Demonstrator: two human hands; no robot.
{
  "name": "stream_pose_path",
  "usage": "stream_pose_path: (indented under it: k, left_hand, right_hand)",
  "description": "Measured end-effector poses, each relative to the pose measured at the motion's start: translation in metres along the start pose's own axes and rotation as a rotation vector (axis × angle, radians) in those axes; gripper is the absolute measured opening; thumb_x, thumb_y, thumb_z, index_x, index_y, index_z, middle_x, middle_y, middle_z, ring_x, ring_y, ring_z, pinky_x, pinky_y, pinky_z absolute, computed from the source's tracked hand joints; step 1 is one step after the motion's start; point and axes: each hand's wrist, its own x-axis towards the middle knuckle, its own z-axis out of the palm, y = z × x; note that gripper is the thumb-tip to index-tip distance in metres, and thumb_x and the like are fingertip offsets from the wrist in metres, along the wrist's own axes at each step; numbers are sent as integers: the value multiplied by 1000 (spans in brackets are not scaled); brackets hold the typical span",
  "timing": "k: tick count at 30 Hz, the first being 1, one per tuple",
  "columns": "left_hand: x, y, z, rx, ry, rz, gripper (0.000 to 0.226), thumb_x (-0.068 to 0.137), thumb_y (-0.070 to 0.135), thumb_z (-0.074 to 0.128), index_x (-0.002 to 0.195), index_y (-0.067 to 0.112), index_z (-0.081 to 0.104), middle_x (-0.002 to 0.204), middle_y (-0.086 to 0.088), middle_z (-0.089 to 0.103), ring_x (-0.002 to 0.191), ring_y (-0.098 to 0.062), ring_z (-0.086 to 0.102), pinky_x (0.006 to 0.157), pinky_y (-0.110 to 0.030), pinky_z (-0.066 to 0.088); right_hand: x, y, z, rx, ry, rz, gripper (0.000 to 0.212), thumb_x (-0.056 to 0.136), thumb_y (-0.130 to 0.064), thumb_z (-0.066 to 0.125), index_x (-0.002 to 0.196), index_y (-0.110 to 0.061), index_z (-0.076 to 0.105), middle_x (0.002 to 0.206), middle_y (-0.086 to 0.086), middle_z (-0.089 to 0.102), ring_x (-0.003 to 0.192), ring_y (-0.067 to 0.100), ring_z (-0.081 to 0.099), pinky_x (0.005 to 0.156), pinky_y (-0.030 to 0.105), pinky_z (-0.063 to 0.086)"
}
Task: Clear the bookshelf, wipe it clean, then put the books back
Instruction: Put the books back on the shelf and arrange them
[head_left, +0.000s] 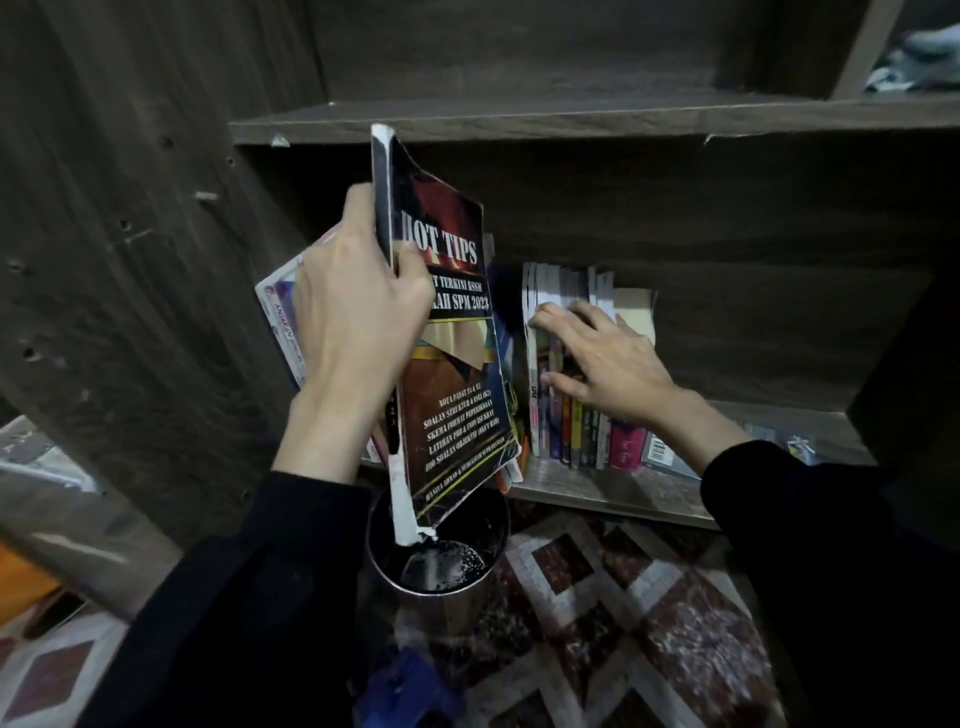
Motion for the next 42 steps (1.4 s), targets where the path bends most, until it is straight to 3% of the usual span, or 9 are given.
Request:
stream_pose_path:
  k: [3,7,13,18,22,25,37,40,42]
  left_hand:
    - [-7,0,15,7,53,44,27,90,14,52,116,10,56,76,-5,64,68,-30,61,69,-34,40]
    - [-20,-12,52,-61,57,106,34,90,12,54,123,3,57,58,2,56,39,-8,38,44,-15,28]
    - [-44,-36,109,-167,122,65,42,96,23,47,129,-2,53,45,5,40,33,-11,35,35,-19,25]
    - [-84,-36,137,-123,293,-23,47,100,34,41,136,5,38,81,-11,63,71,-21,55,66,-26,38]
    - [-106,-45,158,-25,372,-57,64,99,30,48,151,18,12,133,-13,36,112,-27,44,96,-38,38]
    - [-119,-52,171,-10,312,-22,80,98,38,47,152,28,-12,149,-18,19,134,-36,31,113,-50,24]
    - [-108,-68,186,16,265,1,87,97,39,52,151,26,-15,152,-33,3,144,-42,4,115,-61,7]
    - [-154,-66,199,-16,171,19,89,96,30,54,151,16,-15,158,-19,-15,146,-39,2,114,-63,10]
    - [-178,-67,210,-30,125,14,92,94,27,55,151,10,-15,158,-16,-15,146,-39,2,112,-65,12]
  right_hand:
    - [5,-2,2,1,-10,-17,64,94,-50,48,148,-30,19,155,-5,20,141,22,23,103,53,39]
    - [11,-5,7,16,-22,-26,64,94,-48,48,148,-31,17,156,-9,18,143,22,19,107,55,35]
    - [15,-8,9,29,-20,-29,63,94,-44,48,148,-32,17,156,-10,18,143,22,18,109,56,33]
    - [16,-10,9,30,-20,-22,63,94,-45,48,148,-33,16,156,-11,17,144,21,17,108,56,34]
    - [14,-13,8,48,-7,-31,60,94,-43,49,145,-34,20,154,-13,21,143,20,19,105,56,35]
    - [15,-14,8,44,-8,-41,61,93,-43,49,146,-34,19,155,-12,19,143,20,18,107,57,34]
    - [23,-19,17,31,-5,-49,67,91,-33,51,148,-36,15,158,-11,14,144,20,15,104,55,36]
    - [26,-19,22,120,12,-47,63,92,-30,51,148,-36,22,160,-9,12,146,21,10,111,58,26]
    - [20,-16,34,215,204,29,59,92,-31,51,147,-33,28,160,-6,11,148,21,6,115,61,10]
